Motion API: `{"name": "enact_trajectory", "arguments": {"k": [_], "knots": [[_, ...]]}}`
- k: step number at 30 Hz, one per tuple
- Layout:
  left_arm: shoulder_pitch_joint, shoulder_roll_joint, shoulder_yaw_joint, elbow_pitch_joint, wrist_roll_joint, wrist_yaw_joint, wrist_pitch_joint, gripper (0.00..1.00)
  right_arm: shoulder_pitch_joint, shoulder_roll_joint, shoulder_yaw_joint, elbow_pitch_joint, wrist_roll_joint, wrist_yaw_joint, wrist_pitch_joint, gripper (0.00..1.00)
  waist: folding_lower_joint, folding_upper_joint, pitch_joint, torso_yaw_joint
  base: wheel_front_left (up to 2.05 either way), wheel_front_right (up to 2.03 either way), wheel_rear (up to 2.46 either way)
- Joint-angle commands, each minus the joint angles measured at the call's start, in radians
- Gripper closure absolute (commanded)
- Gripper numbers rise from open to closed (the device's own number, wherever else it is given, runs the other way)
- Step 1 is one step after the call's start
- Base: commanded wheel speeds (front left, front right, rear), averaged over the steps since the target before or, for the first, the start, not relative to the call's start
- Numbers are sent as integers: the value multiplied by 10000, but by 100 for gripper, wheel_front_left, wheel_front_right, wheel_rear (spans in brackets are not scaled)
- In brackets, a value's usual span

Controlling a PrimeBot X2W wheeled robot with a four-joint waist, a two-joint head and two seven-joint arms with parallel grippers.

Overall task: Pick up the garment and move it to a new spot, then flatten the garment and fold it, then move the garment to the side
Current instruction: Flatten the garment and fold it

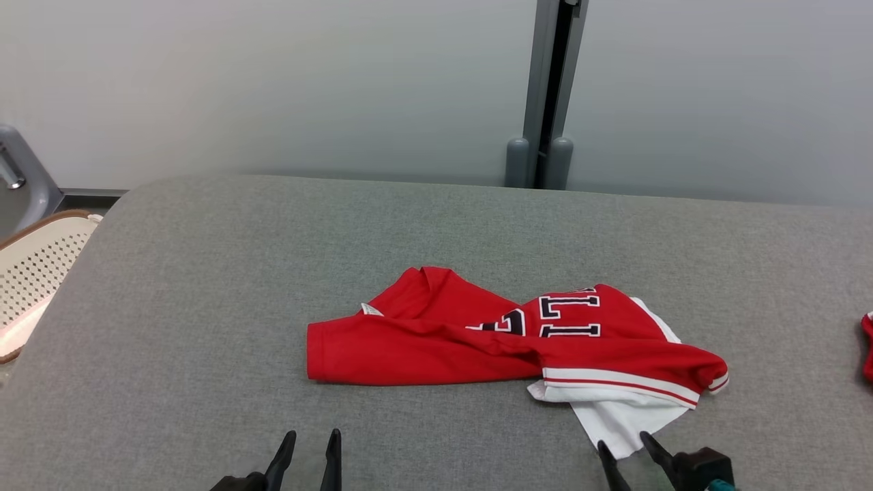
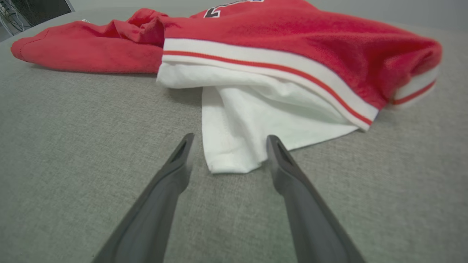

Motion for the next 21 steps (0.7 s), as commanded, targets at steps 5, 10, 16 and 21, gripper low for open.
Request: {"name": "enact_trajectory", "arguments": {"k": [5, 10, 16, 21], "knots": [[122, -3, -35, 30, 131, -11, -45, 0, -388, 63, -659, 536, 338, 0, -2, 0, 0, 0, 26, 208, 0, 0, 0], [184, -4, 19, 76, 170, -16, -45, 0, -401, 66, -945, 1008, 566, 0, -4, 0, 0, 0, 21, 312, 0, 0, 0], [178, -3, 21, 113, 194, -19, -45, 0, -545, 80, -615, 1798, 861, 2, 22, 30, 0, 0, 67, 306, 0, 0, 0], [14, -1, -3, 110, 170, -21, -45, 0, -692, 112, -333, 1975, 1151, 3, 42, 100, 0, 0, 121, 242, 0, 0, 0]]}}
